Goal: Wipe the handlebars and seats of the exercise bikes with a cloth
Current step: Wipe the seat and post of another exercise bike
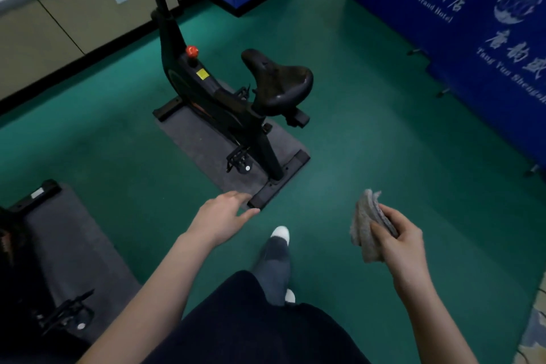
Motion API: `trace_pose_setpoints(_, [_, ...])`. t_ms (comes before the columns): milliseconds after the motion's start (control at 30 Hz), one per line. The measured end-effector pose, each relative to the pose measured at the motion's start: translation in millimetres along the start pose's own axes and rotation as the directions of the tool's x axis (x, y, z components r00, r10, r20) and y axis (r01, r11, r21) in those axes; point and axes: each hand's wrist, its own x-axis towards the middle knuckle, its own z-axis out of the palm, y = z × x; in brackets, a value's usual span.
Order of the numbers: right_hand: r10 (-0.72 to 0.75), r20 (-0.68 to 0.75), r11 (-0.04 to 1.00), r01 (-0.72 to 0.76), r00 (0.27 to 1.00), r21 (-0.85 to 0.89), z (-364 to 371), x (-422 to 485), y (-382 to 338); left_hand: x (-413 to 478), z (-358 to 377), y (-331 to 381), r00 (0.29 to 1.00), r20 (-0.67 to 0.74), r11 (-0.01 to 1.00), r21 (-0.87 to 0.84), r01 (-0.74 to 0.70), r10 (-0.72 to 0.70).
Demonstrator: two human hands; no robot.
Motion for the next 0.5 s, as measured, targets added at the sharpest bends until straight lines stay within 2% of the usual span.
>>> trace_pose_setpoints(167, [-0.045, 0.07, 0.996, 0.05, 0.997, -0.076, 18, 63, -30, 55, -7, -6, 0.995, -0.022, 0.992, -0.081, 0.093, -0.095])
trace_pose_setpoints(367, [-0.116, 0.222, 0.968, 0.161, 0.968, -0.194, 48, 153, -91, 127, -32, -9, 0.973, -0.063, 0.954, -0.224, 0.201, -0.22])
trace_pose_setpoints(500, [-0.196, 0.295, 0.947, 0.259, 0.935, -0.191, 72, 204, -133, 172, -56, -2, 0.97, -0.073, 0.954, -0.212, 0.21, -0.23])
